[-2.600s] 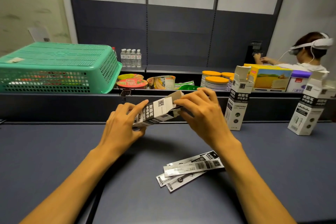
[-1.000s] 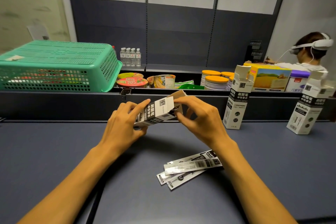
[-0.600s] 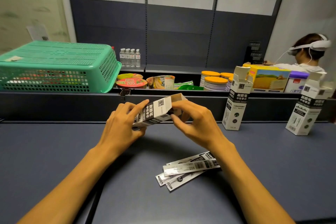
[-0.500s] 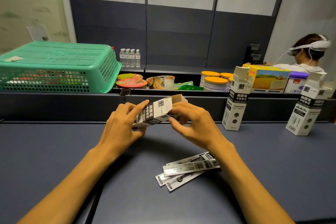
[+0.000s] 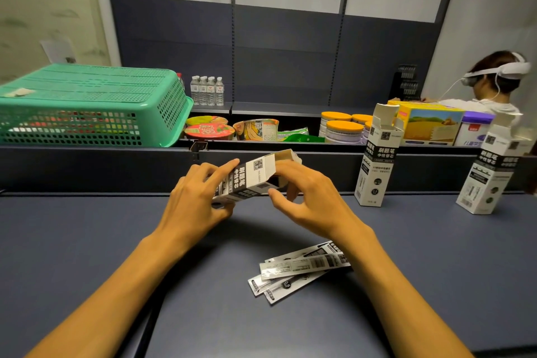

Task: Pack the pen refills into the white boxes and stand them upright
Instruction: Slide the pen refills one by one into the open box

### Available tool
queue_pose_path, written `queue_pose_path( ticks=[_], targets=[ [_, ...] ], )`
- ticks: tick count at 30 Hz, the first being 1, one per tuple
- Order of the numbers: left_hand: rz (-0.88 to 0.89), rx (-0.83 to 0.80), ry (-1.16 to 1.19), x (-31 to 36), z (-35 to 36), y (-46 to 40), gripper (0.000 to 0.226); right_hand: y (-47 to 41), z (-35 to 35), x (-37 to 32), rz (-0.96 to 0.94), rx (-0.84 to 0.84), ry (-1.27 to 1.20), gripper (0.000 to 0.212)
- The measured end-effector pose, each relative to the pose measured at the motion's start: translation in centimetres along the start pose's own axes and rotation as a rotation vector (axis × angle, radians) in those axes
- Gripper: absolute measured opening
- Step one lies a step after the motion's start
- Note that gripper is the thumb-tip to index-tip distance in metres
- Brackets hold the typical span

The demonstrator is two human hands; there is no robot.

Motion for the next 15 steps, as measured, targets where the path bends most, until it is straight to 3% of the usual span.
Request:
queue_pose_path(
  ticks=[6, 15],
  targets=[
    [0.008, -0.006, -0.011, 0.0, 0.2, 0.0, 0.087, 0.1, 1.0, 0.0, 0.033, -0.093, 0.017, 0.049],
    [0.025, -0.009, -0.001, 0.1, 0.4, 0.1, 0.088, 0.2, 1.9, 0.0, 0.045, -0.155, 0.048, 0.048]
  ],
)
Point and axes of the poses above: each hand's wrist, its own y-axis away from the middle knuckle, its own z-axis out of the palm, x = y × z, the point moved 10 cm from there along -y, towards the middle knuckle, and after that the axes turned 14 degrees about -z, right-handed, at the moved point
